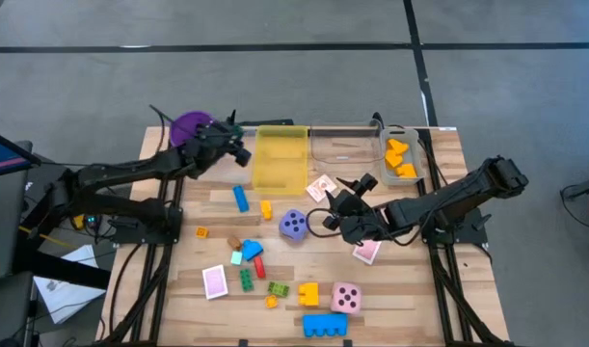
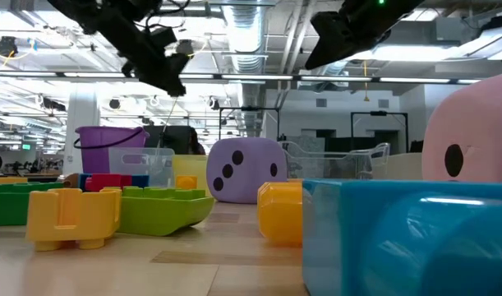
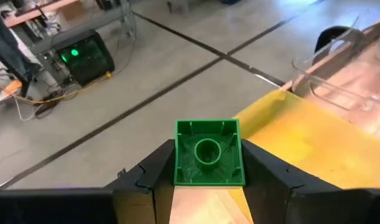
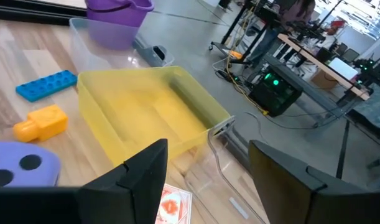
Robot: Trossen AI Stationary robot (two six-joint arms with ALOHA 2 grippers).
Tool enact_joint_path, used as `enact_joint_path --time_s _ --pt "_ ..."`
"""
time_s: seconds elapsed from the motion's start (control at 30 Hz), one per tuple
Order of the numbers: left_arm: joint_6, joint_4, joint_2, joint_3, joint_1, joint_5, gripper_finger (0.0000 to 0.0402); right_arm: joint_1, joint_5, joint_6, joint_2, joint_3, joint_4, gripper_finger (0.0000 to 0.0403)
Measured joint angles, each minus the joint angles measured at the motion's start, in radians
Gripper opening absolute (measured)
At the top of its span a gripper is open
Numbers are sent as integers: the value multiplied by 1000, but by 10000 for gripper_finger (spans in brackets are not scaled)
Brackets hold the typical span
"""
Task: Pick & Place Toys
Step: Put the small green game piece into the white bin, then put the small blue game piece into the white bin
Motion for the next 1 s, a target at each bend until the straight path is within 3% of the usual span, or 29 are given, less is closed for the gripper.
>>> enact_joint_path --time_s 0.17,0.57,0.67,0.83,0.9,1.0 --pt "2 -44 -36 0 -2 21 169 -27 0 -2 0 0 31 217" --pt "-8 -48 -7 0 -4 44 289 -75 -30 -61 0 0 67 217" --pt "3 -64 -7 0 -7 223 299 -77 -33 -89 0 0 87 217" --pt "112 -136 -7 -1 -36 688 300 -76 -72 -152 0 0 134 217" --pt "189 -184 -8 -10 -79 738 300 -76 -95 -174 0 0 154 217" --pt "340 -267 -7 -47 -142 717 300 -76 -127 -177 0 0 160 217"
